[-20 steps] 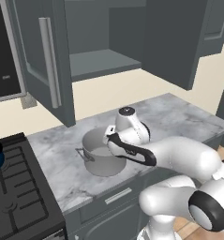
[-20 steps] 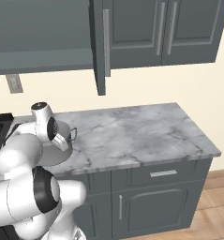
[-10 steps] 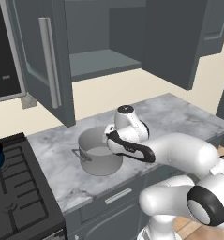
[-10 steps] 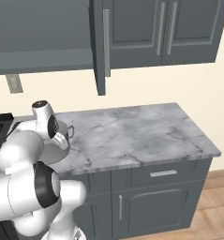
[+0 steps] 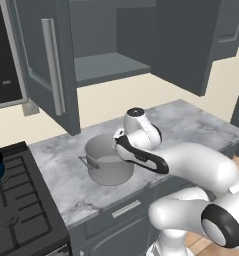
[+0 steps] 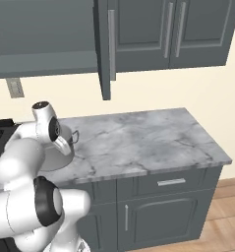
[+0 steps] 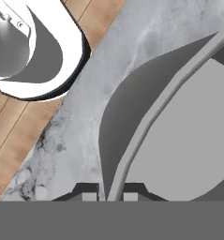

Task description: Pick the kettle from the cabinet and place it on a stove burner. Then pick the pot from the counter and place it on another stove burner. Finally, turn both burners on.

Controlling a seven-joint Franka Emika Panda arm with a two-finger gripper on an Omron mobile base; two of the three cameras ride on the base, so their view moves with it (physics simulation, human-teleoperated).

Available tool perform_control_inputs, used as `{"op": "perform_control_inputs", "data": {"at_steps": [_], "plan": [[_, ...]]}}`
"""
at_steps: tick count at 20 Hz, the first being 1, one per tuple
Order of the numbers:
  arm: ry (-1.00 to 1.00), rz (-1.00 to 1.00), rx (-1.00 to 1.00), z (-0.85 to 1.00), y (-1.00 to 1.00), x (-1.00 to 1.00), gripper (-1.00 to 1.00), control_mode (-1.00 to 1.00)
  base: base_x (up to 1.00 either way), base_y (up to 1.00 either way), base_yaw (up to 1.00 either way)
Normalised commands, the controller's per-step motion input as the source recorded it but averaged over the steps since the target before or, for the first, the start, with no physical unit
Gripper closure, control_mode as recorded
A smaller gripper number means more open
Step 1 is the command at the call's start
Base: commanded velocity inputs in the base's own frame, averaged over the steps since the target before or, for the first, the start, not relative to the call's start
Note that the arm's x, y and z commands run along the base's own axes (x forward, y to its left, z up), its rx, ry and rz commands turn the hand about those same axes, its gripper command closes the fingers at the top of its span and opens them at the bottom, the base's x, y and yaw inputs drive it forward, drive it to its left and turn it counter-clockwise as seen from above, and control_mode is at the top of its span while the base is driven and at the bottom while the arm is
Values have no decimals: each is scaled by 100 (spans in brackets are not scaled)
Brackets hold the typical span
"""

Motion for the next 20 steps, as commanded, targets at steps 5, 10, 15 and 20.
{"op": "perform_control_inputs", "data": {"at_steps": [5,10,15,20], "plan": [[0,-13,0,33,-14,-19,100,-100,0,0,0],[0,-14,0,29,-13,-32,100,-100,0,0,0],[0,-15,0,29,-14,-40,100,-100,0,0,0],[0,-14,0,33,-17,-41,100,-100,0,0,0]]}}
